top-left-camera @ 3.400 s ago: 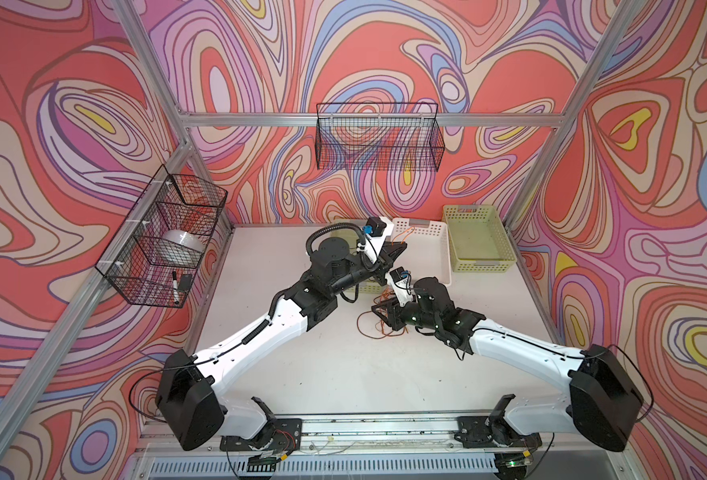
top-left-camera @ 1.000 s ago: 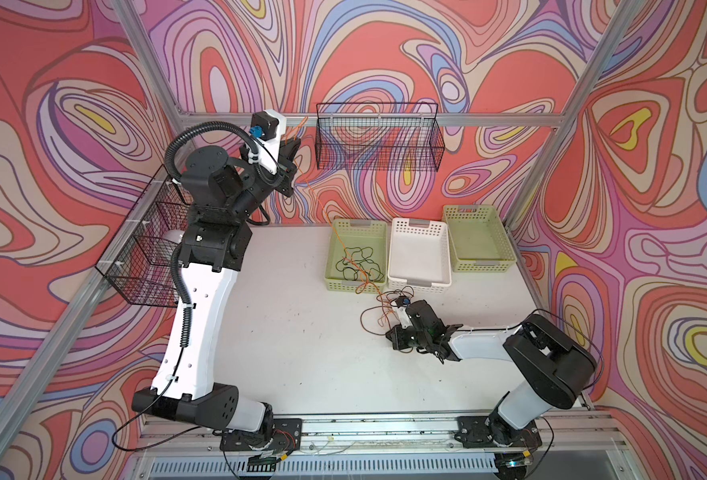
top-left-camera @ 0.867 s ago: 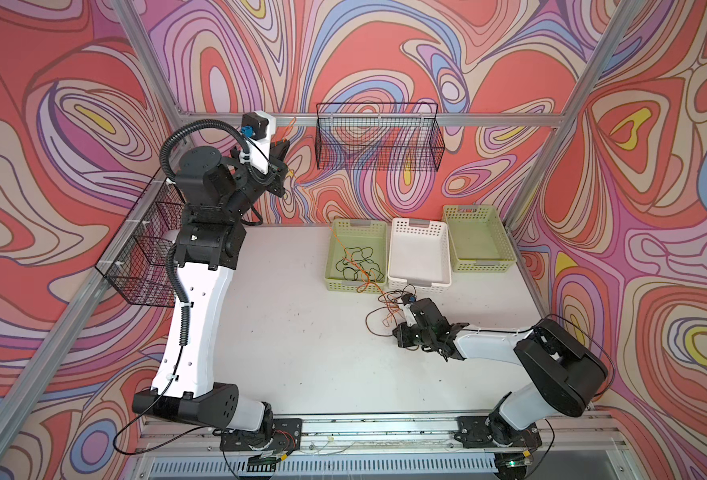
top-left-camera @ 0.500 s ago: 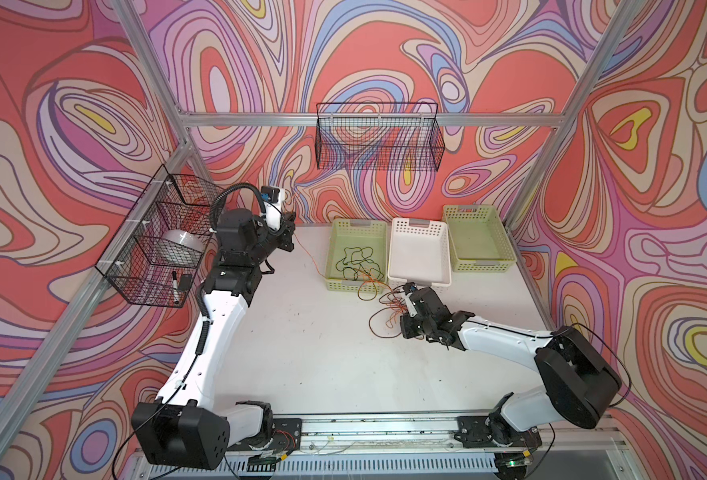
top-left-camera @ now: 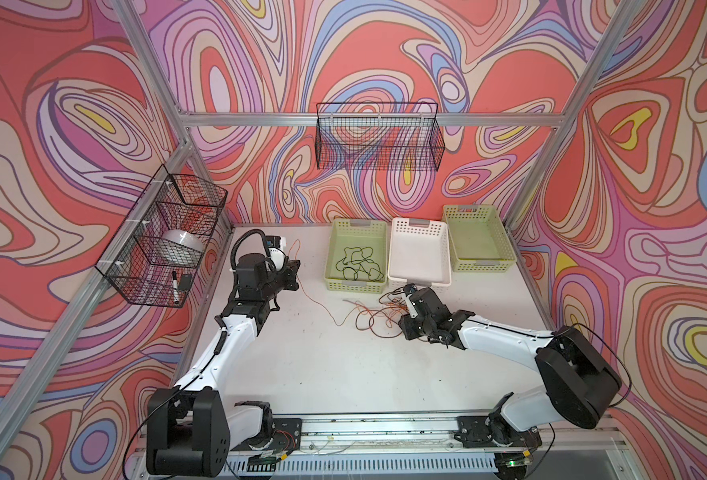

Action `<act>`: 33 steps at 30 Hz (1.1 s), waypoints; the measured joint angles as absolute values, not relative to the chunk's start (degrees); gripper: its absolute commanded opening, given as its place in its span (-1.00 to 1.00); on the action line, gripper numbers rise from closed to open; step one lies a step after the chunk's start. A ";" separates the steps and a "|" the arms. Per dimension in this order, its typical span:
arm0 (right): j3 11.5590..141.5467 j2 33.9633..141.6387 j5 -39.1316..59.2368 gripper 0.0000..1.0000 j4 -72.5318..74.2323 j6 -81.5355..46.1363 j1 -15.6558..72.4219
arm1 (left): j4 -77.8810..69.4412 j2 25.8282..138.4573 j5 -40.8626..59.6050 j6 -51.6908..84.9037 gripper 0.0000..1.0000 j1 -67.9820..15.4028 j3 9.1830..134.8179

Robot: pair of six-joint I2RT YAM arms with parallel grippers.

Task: Untangle the cables

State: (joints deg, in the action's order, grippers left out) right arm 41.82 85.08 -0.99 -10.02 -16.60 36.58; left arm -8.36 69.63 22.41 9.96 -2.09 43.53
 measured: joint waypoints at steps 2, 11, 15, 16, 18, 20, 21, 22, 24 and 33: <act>41.76 85.06 -0.56 -0.03 -8.84 -15.94 36.71 | -8.75 69.78 22.79 10.41 -0.98 -2.09 42.04; 42.83 84.40 5.26 -0.02 -5.10 -10.81 37.08 | -9.67 70.65 22.68 10.59 0.43 -2.09 41.85; 45.28 85.84 8.69 -0.02 -5.10 -8.82 37.60 | -5.17 71.20 19.11 9.39 0.91 -2.09 44.23; 45.93 86.59 9.56 -0.03 -5.02 -8.38 37.69 | -4.05 71.42 18.15 8.95 1.00 -2.09 45.12; 46.68 87.96 10.81 -0.04 -4.97 -7.66 38.02 | -2.28 71.59 16.38 8.56 1.00 -2.09 46.65; 47.18 89.36 11.77 -0.05 -5.08 -6.90 38.50 | -0.89 71.59 14.98 7.79 1.00 -2.09 47.92; 47.51 90.19 12.12 -0.07 -5.21 -6.52 38.79 | -0.10 71.59 14.72 7.22 0.99 -2.09 48.49; 47.94 91.13 12.40 -0.07 -5.41 -6.17 39.07 | 0.84 71.59 14.90 6.57 0.96 -2.09 48.97; 48.95 92.99 12.56 -0.08 -5.91 -5.56 39.44 | 2.00 71.59 16.82 4.64 0.86 -2.07 49.60; 56.18 103.26 12.91 -0.18 -6.22 -4.47 39.57 | 12.73 72.82 25.69 -12.56 0.58 -10.55 49.58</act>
